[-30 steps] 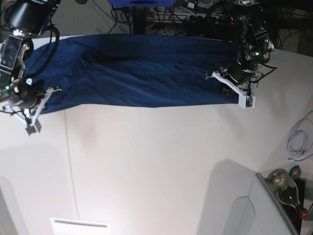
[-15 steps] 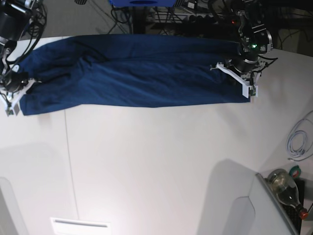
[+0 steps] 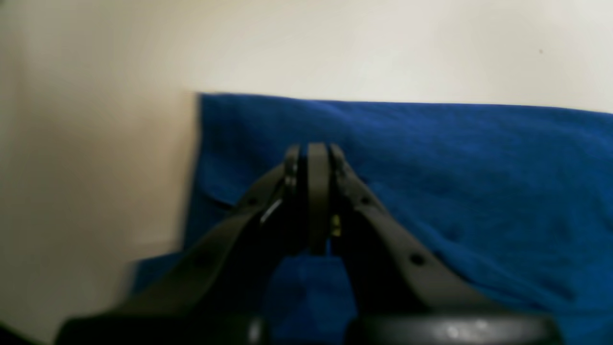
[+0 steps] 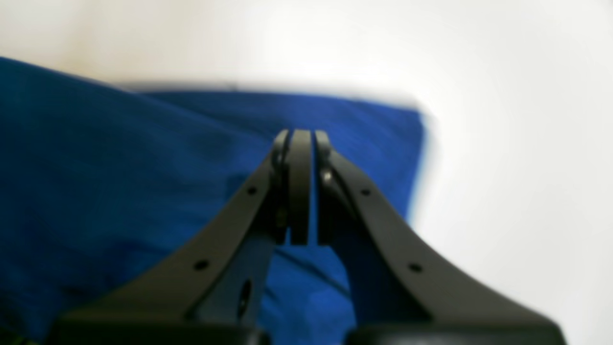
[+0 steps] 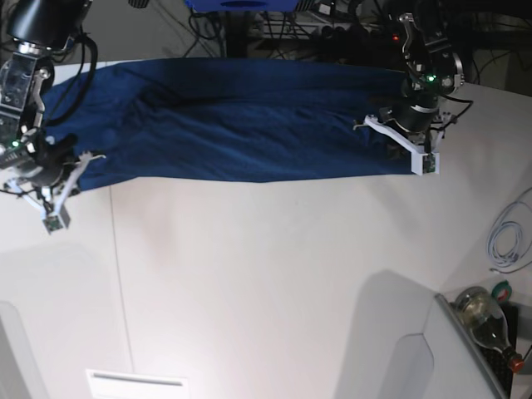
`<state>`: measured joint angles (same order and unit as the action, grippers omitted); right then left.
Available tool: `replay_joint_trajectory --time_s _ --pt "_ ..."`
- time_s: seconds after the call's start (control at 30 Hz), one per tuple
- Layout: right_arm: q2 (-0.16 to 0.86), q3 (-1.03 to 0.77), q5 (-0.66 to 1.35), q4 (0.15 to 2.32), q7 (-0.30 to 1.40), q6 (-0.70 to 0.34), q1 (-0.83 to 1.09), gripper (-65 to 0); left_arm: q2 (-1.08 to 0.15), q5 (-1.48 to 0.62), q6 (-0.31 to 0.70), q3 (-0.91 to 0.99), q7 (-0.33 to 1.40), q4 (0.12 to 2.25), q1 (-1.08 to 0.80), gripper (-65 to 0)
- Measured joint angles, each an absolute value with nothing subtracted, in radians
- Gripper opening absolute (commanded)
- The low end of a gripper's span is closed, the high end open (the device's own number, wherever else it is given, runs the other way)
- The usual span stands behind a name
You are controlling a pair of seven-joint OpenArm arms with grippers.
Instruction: Layout the t-shirt on the table in an organized manner, then fold the t-shirt properly
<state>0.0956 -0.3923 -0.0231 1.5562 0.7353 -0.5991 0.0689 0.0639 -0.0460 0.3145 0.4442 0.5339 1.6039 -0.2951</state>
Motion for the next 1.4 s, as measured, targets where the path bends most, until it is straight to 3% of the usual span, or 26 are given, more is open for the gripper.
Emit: replay_joint_trajectory --time_s 0.2,0.4,0.63,0.87,1.17,1.4 --pt "0.082 -0.330 -0.035 1.379 0.818 -0.599 -0.016 -63.6 0.058 -0.044 0.313 0.450 0.535 1.574 -0.299 -65.0" --pt "0.106 -0.335 -0.103 1.368 0.844 -0.598 0.033 -63.6 0.057 -0.033 0.313 0.455 0.534 1.570 -0.299 -65.0" --pt "0.113 -0.457 -0.097 1.369 0.830 -0.598 0.071 -63.6 0.056 -0.031 0.313 0.451 0.535 1.568 -0.300 -65.0" --pt "0.122 -0.489 -0.106 1.438 0.842 -0.598 0.147 -63.6 0.053 -0.036 0.313 0.458 0.539 1.582 -0.302 -65.0" --pt "0.089 -0.576 -0.107 1.615 0.839 -0.599 0.166 -63.6 0.052 -0.049 0.314 0.460 0.535 1.835 -0.440 -65.0" --pt "0.082 -0.546 -0.099 1.615 0.837 -0.599 0.162 -63.6 0.007 -0.136 0.313 0.462 0.537 1.717 -0.468 -65.0"
